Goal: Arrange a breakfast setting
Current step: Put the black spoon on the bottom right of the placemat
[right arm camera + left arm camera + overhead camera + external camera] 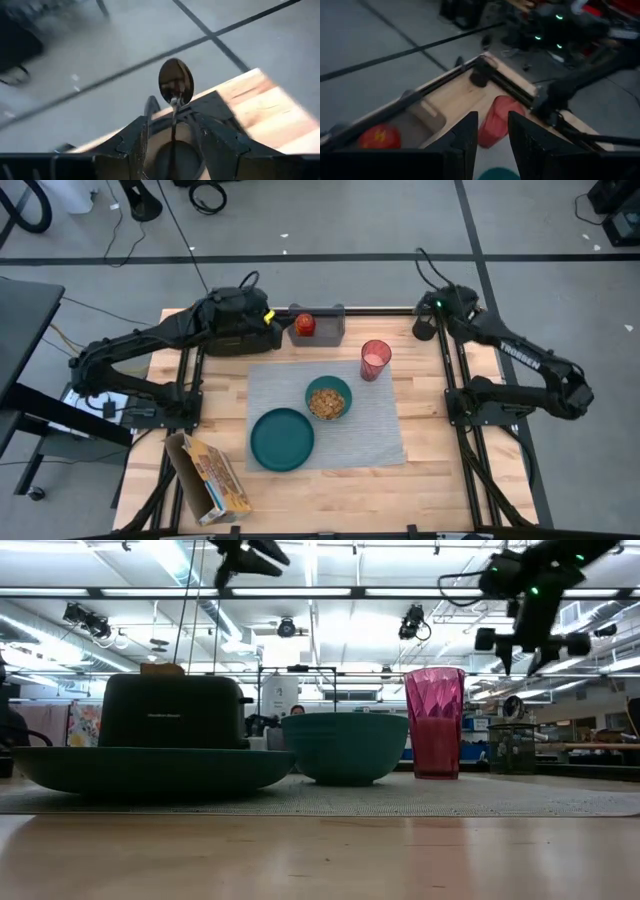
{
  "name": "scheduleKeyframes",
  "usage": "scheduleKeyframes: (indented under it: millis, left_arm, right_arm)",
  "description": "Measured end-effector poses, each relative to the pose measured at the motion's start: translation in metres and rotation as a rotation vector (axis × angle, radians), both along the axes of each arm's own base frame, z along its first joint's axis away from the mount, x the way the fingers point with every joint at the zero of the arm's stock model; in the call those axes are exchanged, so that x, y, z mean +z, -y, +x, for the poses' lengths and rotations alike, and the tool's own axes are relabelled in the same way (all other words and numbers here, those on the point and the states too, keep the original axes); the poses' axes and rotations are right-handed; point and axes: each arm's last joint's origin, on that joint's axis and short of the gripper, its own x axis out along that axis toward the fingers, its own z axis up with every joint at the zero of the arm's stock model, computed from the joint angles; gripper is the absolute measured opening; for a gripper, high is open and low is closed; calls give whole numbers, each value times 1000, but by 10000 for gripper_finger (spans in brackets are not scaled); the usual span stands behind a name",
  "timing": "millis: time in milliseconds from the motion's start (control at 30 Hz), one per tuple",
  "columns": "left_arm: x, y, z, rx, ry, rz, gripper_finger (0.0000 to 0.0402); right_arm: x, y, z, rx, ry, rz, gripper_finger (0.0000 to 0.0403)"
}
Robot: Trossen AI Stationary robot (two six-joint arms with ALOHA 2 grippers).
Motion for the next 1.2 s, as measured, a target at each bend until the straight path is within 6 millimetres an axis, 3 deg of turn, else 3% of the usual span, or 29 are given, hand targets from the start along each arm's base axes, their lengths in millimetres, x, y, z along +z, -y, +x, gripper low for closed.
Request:
scheduleKeyframes:
  millis: [167, 300, 433, 567, 733, 867, 1000, 1200]
  left_arm:
    - [-12, -17, 10, -260, -47, 57, 114]
    - [-17, -24, 12, -479, -46, 114, 114]
    - [-18, -31, 9, -540, -46, 176, 114]
    - [-17, -38, 5, -552, -44, 200, 114]
    - [-19, -44, 1, -549, -54, 193, 114]
    - [-21, -43, -1, -550, -76, 168, 114]
    - [-21, -42, -3, -551, -84, 155, 114]
    - [-21, -43, -3, -533, -76, 116, 114]
  right_arm:
    - [33, 19, 23, 160, -101, 234, 169]
    - [47, 32, 39, 266, -222, 503, 169]
    - [58, 48, 60, 367, -378, 655, 169]
    - [57, 72, 84, 539, -563, 787, 169]
    - [36, 109, 99, 673, -808, 905, 169]
    - [32, 138, 89, 595, -777, 891, 169]
    - [35, 162, 63, 534, -712, 890, 170]
    - [40, 184, 19, 604, -596, 925, 181]
